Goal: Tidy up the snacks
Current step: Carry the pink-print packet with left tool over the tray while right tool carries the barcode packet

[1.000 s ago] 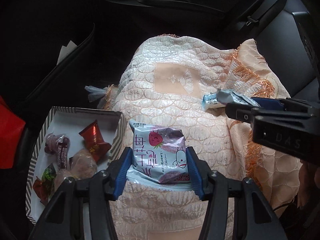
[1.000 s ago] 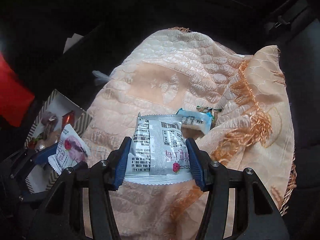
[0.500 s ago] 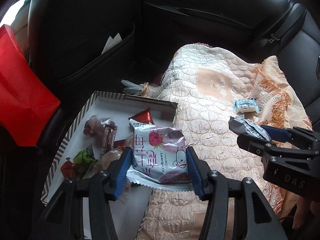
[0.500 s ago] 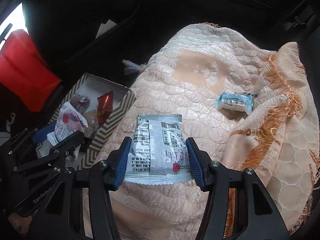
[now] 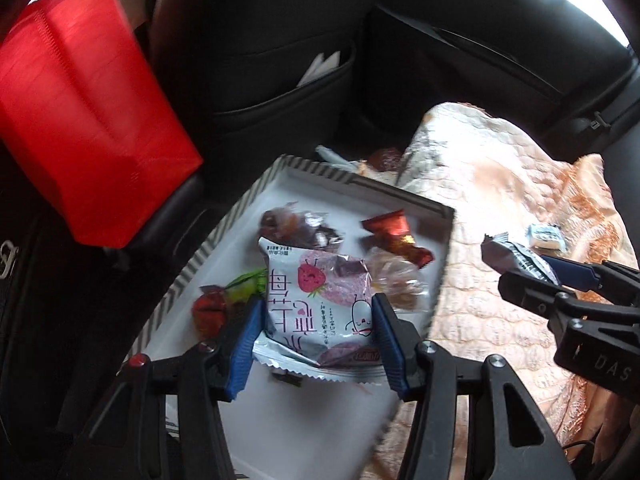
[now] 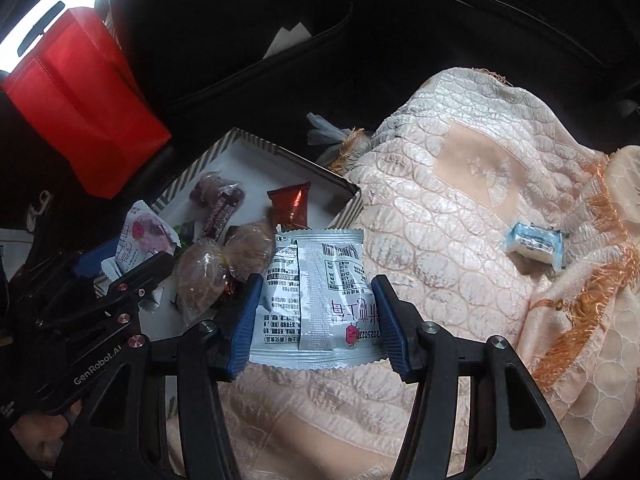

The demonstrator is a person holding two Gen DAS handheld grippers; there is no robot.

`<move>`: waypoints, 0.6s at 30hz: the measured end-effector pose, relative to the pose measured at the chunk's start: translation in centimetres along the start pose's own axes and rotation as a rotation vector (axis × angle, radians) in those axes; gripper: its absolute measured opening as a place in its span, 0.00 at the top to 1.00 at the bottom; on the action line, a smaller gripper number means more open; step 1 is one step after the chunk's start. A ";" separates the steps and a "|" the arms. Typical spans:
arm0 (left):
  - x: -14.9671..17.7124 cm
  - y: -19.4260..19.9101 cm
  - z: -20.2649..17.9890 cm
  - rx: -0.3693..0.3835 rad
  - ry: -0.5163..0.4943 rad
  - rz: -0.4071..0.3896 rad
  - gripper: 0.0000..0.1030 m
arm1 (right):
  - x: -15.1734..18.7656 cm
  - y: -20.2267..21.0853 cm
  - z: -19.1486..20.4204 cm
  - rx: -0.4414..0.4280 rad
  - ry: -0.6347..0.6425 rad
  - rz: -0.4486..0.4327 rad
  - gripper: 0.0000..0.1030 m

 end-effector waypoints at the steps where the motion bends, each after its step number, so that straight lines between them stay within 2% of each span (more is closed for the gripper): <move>1: 0.1 -0.1 0.7 -0.009 0.011 0.002 0.45 | -0.2 -0.3 0.4 -0.003 0.004 0.003 0.47; 8: 1.0 -1.4 4.4 -0.055 0.077 0.024 0.45 | -1.7 -3.3 3.5 -0.030 0.036 0.037 0.47; 18: 1.6 -3.4 6.0 -0.075 0.102 0.047 0.45 | -2.8 -7.2 5.9 -0.018 0.083 0.071 0.47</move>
Point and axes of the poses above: each gripper's, at about its wrist camera, not at the fingertips, and y roughly against the way its jaws point, z to its left, x to its underside, the point moved 7 cm from there along -y, roughly the way its jaws point, and after that the axes turned 7 degrees about -z, right-handed, at the moved point
